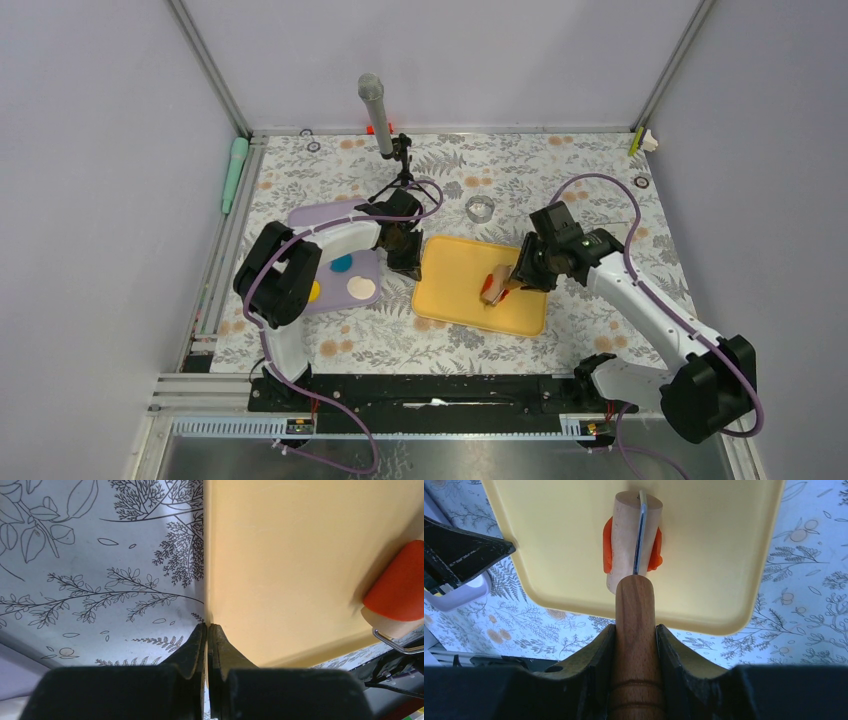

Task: Roll out the dumpling wrappers from the dough
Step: Flatten out the dough on the work surface.

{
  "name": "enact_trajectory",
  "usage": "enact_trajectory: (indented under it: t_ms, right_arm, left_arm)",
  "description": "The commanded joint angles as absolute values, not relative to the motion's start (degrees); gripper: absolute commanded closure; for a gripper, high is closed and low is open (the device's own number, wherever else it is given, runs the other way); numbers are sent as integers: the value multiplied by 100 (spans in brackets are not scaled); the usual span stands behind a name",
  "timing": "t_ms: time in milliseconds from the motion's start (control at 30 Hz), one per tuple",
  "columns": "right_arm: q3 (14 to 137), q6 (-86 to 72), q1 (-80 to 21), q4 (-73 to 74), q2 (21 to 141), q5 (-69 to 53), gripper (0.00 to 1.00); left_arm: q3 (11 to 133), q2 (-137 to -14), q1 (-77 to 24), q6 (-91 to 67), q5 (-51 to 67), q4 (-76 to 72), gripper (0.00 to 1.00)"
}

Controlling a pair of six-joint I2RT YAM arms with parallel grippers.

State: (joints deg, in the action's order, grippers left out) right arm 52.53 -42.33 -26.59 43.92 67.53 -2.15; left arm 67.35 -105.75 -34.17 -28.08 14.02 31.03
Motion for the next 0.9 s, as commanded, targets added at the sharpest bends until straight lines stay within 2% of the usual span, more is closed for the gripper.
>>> enact_trajectory:
  t_ms: [0, 433, 867]
  right_arm:
    - [5029, -3929, -2492, 5790, 6724, 446, 100]
    - [4831, -3921, -2382, 5814, 6696, 600, 100]
    - [4598, -3719, -2382, 4615, 7870, 110, 100]
  left_arm:
    - [6660, -10530, -3420, -2713, 1162, 3190, 100]
    - [6693, -10617, -3404, -2733, 1208, 3182, 100]
    - [6773, -10524, -3401, -2665, 1019, 3344, 100]
